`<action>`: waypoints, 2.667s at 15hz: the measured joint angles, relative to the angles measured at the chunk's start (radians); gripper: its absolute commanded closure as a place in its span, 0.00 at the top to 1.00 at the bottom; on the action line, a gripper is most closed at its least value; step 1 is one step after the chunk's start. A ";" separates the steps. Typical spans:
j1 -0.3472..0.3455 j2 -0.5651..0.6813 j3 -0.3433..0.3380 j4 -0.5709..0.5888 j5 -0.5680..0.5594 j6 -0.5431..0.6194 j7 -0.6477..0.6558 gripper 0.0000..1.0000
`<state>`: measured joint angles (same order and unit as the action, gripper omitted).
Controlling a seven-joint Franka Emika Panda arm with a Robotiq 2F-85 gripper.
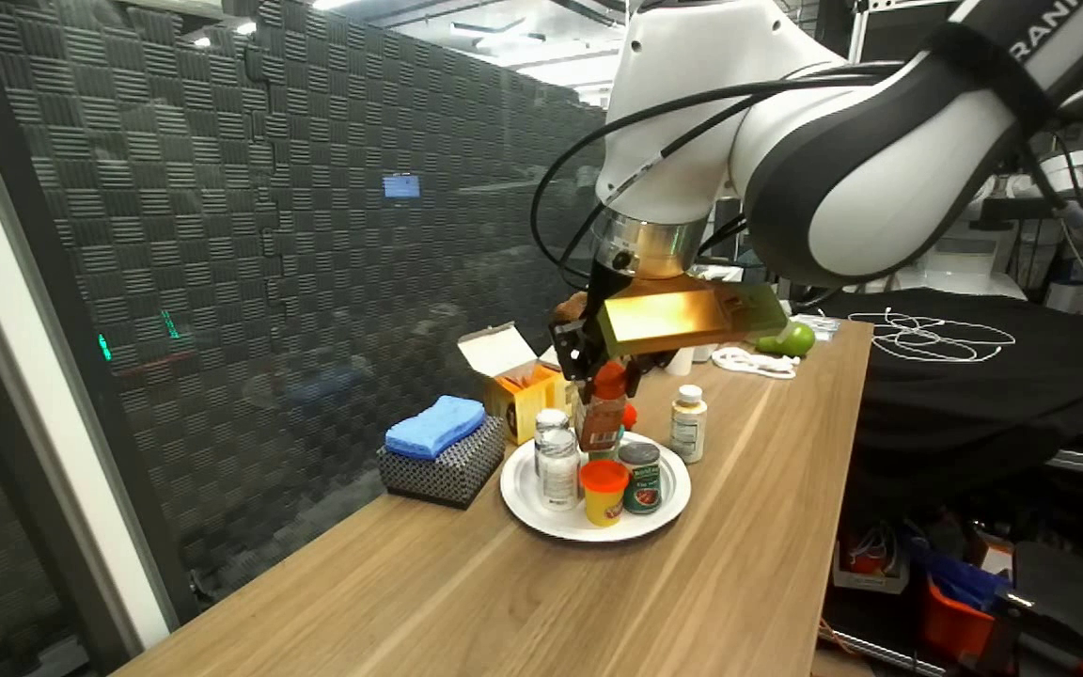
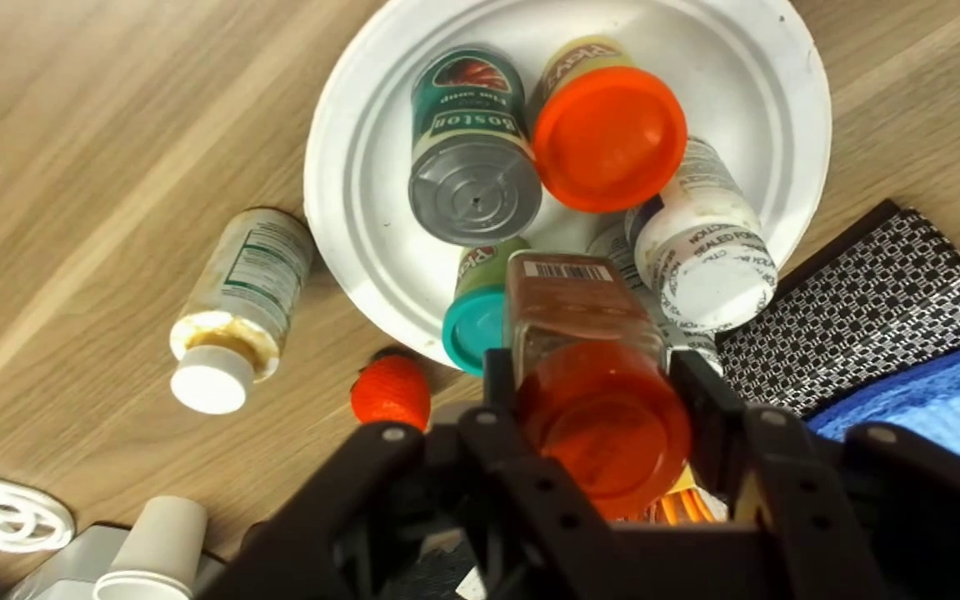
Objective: Put the bottles and orange plushie that are around the white plate on the white plate
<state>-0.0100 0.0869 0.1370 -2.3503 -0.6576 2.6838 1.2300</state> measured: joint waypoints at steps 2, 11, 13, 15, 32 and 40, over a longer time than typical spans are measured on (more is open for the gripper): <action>0.000 0.005 0.001 0.007 0.029 0.000 -0.025 0.24; 0.013 0.027 0.003 0.036 0.049 -0.015 -0.045 0.24; 0.020 0.027 0.003 0.036 0.044 -0.025 -0.044 0.24; 0.028 0.027 0.003 0.036 0.036 -0.035 -0.043 0.24; 0.093 0.088 -0.083 0.064 0.158 -0.068 -0.136 0.24; 0.107 0.143 -0.091 0.119 0.272 -0.069 -0.239 0.24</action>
<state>0.0974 0.2296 0.0459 -2.2317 -0.3851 2.6153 0.9910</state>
